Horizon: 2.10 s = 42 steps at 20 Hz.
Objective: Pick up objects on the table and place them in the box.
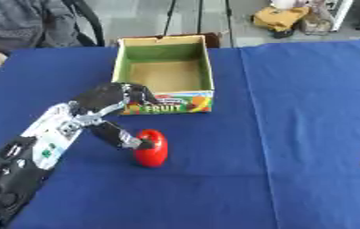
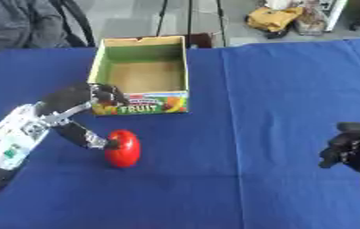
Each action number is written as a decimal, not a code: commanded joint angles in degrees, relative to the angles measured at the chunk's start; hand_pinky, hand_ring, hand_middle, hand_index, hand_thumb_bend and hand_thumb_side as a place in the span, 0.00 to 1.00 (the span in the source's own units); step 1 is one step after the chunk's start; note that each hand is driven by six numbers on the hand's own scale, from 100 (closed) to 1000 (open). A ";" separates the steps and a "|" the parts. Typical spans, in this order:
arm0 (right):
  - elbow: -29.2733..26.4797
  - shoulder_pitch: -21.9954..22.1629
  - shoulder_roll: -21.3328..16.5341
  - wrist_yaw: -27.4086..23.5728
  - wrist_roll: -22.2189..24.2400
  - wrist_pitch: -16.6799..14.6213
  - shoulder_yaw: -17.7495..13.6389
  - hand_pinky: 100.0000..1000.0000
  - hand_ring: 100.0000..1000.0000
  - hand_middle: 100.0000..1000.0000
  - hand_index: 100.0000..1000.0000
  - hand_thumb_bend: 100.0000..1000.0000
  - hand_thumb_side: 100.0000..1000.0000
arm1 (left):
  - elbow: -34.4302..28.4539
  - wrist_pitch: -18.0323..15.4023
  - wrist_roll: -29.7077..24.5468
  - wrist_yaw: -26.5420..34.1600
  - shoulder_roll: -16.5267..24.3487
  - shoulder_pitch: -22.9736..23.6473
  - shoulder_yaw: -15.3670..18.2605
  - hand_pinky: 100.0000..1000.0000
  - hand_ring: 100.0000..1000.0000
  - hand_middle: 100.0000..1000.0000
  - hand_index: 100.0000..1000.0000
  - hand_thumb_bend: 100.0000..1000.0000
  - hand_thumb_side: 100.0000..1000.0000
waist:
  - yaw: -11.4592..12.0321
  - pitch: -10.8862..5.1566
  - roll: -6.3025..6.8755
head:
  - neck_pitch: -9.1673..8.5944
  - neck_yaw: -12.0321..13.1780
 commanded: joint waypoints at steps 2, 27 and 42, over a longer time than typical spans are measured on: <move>-1.36 -0.63 -1.12 -0.58 0.31 -0.22 0.03 0.44 0.51 0.51 0.72 0.00 0.72 | 0.53 -1.01 1.47 -2.84 1.05 -1.35 -0.98 0.62 0.62 0.68 0.80 0.65 0.78 | -0.06 -0.85 -0.21 | -0.56 0.17; -1.36 -0.57 -0.99 -0.44 0.22 -0.05 0.14 0.44 0.51 0.51 0.72 0.00 0.74 | 5.59 -4.53 0.32 -10.88 -0.78 -1.90 -4.21 0.15 0.43 0.62 0.79 0.23 0.20 | -0.58 -0.85 -0.08 | -0.69 0.32; -1.36 -0.25 -1.06 -0.44 -0.10 -0.01 -0.06 0.44 0.51 0.51 0.72 0.00 0.74 | -0.50 2.69 -1.36 -0.82 5.31 -1.32 1.78 0.02 0.37 0.59 0.77 0.00 0.09 | -0.39 -1.16 0.08 | -0.75 0.17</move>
